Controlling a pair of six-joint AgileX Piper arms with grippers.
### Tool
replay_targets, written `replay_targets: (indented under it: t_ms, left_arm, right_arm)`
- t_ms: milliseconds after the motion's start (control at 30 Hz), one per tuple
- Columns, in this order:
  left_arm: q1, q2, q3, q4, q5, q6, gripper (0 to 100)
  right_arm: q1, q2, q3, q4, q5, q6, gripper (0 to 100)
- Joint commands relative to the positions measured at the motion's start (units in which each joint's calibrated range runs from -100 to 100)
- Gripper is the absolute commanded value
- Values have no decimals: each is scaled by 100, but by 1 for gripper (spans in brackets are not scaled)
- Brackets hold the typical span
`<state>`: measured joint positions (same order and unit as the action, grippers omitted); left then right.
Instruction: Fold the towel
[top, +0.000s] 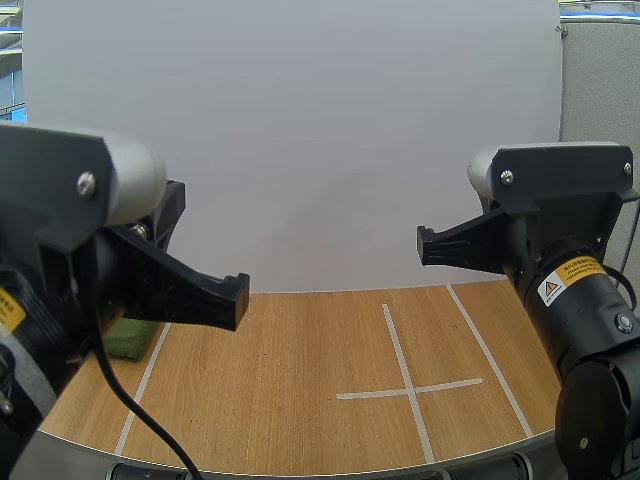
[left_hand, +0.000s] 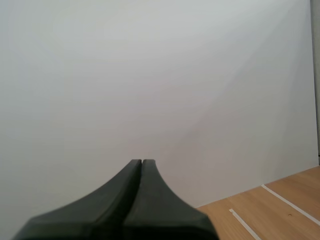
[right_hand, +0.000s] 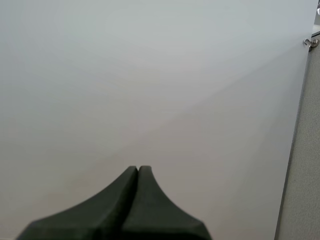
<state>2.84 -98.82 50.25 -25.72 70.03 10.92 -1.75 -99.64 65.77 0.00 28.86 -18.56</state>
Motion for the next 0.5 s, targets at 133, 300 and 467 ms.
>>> replay_targets:
  t_ms: [133, 300, 467]
  left_arm:
    - [-10, -118, 789, 183, -1554, -85, 0]
    - [-10, -118, 1796, 183, -2890, 227, 0]
    - [-10, -118, 2715, 183, -3080, 227, 0]
  right_arm:
    - [12, -36, 248, 0, -430, 7, 0]
    - [12, -36, 1159, 0, -1899, -192, 0]
    - [12, -36, 1636, 55, -1958, -192, 0]
